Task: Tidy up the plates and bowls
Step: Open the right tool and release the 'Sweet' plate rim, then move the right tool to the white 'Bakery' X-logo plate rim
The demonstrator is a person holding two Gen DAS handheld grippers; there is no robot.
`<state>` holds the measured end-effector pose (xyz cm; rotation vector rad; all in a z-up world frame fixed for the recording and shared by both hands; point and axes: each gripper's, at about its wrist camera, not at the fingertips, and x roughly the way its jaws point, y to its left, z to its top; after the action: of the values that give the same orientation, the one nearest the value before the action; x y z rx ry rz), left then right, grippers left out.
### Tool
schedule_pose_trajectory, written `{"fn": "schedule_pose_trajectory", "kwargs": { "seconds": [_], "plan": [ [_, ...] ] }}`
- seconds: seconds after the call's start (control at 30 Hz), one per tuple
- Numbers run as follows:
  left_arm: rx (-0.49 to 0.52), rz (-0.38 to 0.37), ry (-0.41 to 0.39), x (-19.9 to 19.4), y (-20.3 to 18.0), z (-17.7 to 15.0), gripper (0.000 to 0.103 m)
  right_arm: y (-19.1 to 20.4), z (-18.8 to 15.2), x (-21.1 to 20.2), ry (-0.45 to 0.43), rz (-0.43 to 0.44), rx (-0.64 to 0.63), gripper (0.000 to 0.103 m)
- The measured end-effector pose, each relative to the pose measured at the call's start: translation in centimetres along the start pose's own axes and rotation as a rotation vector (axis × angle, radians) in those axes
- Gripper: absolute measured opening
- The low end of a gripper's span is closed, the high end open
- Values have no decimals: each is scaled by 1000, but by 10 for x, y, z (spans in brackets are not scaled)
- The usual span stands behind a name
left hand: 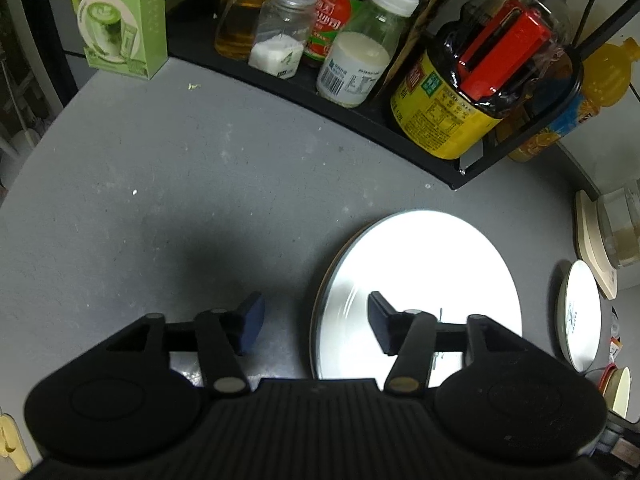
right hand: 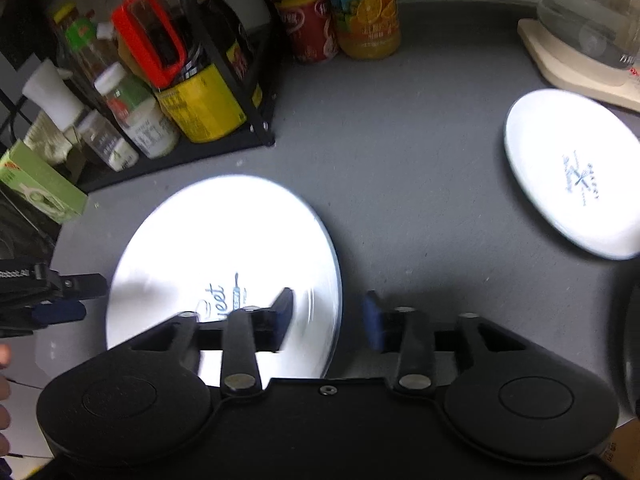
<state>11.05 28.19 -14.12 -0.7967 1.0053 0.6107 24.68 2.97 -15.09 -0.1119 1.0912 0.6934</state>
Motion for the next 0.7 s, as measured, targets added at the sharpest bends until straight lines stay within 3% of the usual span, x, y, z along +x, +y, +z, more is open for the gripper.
{"fn": "schedule_pose_trajectory", "kwargs": {
  "seconds": [0.1,0.17,0.3,0.4,0.47,0.7],
  "plan": [
    [22,3,-11,0,-12,2,64,-5,4,-10,-14,13,7,56],
    [41,-7,-11,0,-22,3,66,-9,7,-15,-11,16,18,71],
    [70,-26,3,-1,-39,3,72,-16,12,-28,-31,18,18,83],
    [107,-33,3,-1,-56,3,77,-22,16,-36,-38,7,23,85],
    [131,-37,6,-2,-68,3,78,-28,17,-41,-44,0,35,91],
    [207,-77,27,5,-112,4,78,-54,23,-61,-82,-35,77,94]
  ]
}}
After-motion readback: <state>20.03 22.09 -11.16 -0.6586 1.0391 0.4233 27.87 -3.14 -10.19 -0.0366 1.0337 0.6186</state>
